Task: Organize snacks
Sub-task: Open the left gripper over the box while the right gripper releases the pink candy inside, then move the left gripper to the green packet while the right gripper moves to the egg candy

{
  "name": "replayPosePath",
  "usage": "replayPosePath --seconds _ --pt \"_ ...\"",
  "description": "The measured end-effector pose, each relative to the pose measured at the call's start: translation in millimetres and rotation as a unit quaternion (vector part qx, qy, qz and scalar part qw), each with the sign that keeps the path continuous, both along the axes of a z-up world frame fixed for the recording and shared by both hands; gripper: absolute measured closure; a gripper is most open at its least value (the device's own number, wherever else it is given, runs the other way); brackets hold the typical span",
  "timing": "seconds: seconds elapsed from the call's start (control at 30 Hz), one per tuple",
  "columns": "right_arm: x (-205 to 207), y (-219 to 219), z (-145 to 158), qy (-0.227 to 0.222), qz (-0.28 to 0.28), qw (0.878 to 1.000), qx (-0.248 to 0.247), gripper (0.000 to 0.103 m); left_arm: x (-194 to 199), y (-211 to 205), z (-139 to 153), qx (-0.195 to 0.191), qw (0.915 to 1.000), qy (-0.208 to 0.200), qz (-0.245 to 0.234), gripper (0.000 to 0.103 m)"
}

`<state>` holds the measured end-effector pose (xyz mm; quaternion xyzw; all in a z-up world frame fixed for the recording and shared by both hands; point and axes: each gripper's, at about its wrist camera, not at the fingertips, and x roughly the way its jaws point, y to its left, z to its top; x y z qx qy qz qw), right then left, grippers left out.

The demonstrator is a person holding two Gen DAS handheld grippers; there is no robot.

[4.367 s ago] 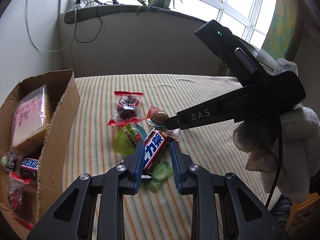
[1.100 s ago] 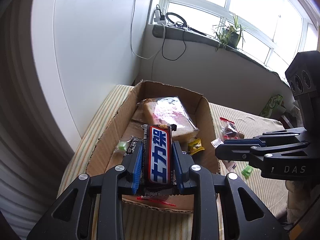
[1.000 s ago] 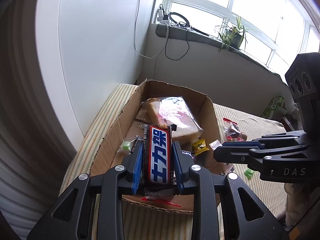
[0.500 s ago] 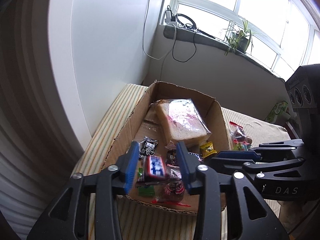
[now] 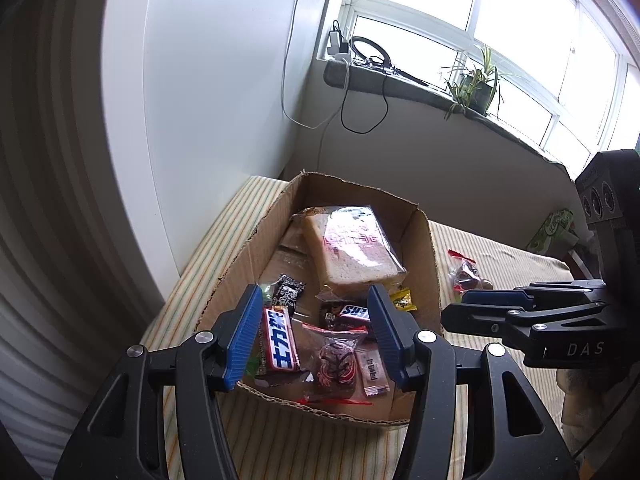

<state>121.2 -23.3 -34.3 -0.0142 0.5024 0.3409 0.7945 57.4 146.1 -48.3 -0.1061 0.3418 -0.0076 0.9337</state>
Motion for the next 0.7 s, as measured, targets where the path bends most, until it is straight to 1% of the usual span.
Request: replayPosePath --seconds 0.17,0.43,0.57,0.7 --pt "6 -41 3 -0.007 -0.022 1.0 -0.001 0.057 -6 -19 6 0.0 0.9998 -0.009 -0.017 0.049" --pt "22 -122 1 -0.015 -0.079 0.997 -0.005 0.057 -12 -72 13 0.004 0.9974 -0.019 -0.069 0.049" --pt "29 -152 -8 -0.023 -0.094 0.995 -0.021 0.057 -12 -101 9 0.001 0.9946 -0.013 -0.103 0.049" --pt "39 -171 -20 -0.019 -0.098 0.995 -0.026 0.057 -5 -127 0 -0.004 0.9906 0.003 -0.137 0.049"
